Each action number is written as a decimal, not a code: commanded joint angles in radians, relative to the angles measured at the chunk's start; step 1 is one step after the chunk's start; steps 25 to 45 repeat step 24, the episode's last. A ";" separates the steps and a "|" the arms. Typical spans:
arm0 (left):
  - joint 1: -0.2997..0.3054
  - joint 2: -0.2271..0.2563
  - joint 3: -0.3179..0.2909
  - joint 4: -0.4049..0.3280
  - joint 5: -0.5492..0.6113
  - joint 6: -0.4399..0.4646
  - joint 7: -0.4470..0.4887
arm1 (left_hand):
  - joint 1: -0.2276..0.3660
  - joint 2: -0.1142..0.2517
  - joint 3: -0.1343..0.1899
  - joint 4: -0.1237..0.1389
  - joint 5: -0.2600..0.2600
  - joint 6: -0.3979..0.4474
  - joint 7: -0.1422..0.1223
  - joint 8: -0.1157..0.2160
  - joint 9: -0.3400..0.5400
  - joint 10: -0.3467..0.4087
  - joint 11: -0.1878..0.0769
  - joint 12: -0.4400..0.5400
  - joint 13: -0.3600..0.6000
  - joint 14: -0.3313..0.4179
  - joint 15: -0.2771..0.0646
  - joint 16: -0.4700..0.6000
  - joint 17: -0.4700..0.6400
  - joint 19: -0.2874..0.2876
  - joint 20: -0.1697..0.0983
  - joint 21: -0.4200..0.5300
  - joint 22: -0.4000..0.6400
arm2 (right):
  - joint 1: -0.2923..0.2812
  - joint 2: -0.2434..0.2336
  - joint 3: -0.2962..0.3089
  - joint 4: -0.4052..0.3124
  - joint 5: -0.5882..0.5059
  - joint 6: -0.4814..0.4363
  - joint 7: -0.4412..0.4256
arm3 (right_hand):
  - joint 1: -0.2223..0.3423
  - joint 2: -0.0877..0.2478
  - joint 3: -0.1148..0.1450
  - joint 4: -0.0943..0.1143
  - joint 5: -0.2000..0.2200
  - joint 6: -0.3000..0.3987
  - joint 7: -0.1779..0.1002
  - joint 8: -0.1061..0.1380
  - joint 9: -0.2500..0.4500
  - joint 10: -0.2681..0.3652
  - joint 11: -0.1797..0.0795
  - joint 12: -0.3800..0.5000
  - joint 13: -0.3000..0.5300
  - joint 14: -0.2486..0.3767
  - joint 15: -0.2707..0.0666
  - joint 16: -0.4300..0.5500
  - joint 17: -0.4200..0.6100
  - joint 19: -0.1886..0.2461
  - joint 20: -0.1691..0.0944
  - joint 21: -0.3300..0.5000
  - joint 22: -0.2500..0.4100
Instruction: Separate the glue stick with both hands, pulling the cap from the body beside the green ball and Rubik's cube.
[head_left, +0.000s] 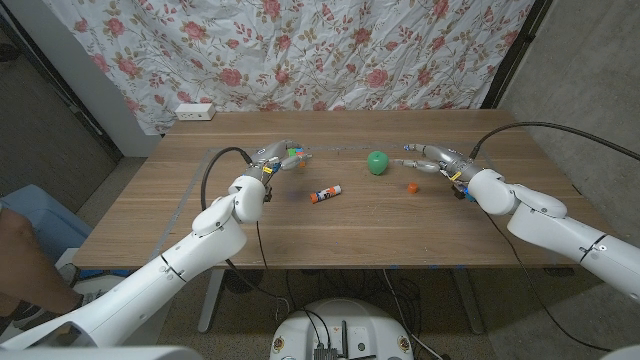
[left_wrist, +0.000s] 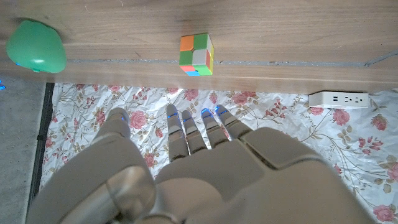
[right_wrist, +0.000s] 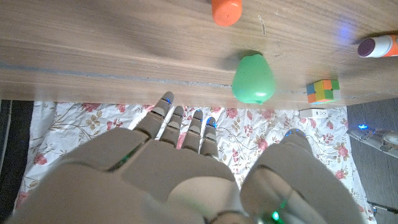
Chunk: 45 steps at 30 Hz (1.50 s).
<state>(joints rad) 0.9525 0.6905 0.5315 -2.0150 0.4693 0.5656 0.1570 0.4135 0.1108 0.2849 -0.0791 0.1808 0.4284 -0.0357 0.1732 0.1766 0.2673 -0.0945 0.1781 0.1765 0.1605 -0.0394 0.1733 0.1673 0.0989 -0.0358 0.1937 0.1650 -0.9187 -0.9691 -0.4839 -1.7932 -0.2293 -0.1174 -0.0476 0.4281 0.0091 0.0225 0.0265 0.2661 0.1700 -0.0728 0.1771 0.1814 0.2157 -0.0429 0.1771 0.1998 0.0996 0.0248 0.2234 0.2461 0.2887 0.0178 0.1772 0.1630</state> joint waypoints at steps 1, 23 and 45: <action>0.045 0.015 -0.066 0.038 -0.182 -0.095 0.150 | -0.001 0.020 0.007 0.006 0.001 -0.006 0.004 0.004 0.000 0.002 0.008 0.007 0.000 0.007 -0.015 0.005 0.002 0.016 -0.025 0.006 0.002 | 0.004 0.056 0.027 0.082 0.133 0.107 -0.044 | -0.020 0.006 0.000 0.011 -0.007 -0.019 0.005 -0.002 -0.001 -0.010 0.005 0.002 -0.003 -0.003 -0.008 0.000 -0.001 0.003 -0.006 0.003 0.003; 0.115 -0.044 -0.154 0.185 -0.484 -0.398 0.305 | -0.055 0.055 0.050 -0.004 0.004 -0.159 0.016 -0.001 -0.004 -0.076 0.056 0.000 -0.002 -0.046 -0.013 -0.004 0.002 0.002 -0.069 -0.012 0.002 | -0.037 0.119 0.071 0.114 0.327 0.162 -0.082 | -0.066 0.022 -0.008 0.026 -0.026 -0.059 0.034 0.001 -0.004 -0.024 0.015 0.010 -0.013 0.013 -0.040 0.000 -0.011 0.011 -0.033 0.010 0.002; 0.115 -0.048 -0.156 0.190 -0.499 -0.412 0.304 | -0.056 0.056 0.051 -0.004 0.004 -0.158 0.015 0.000 -0.004 -0.076 0.055 0.000 -0.002 -0.046 -0.013 -0.004 0.002 0.001 -0.069 -0.013 0.002 | -0.042 0.126 0.074 0.110 0.336 0.157 -0.091 | -0.067 0.023 -0.007 0.027 -0.027 -0.058 0.034 0.002 -0.004 -0.024 0.016 0.010 -0.013 0.014 -0.040 0.000 -0.011 0.011 -0.032 0.009 0.002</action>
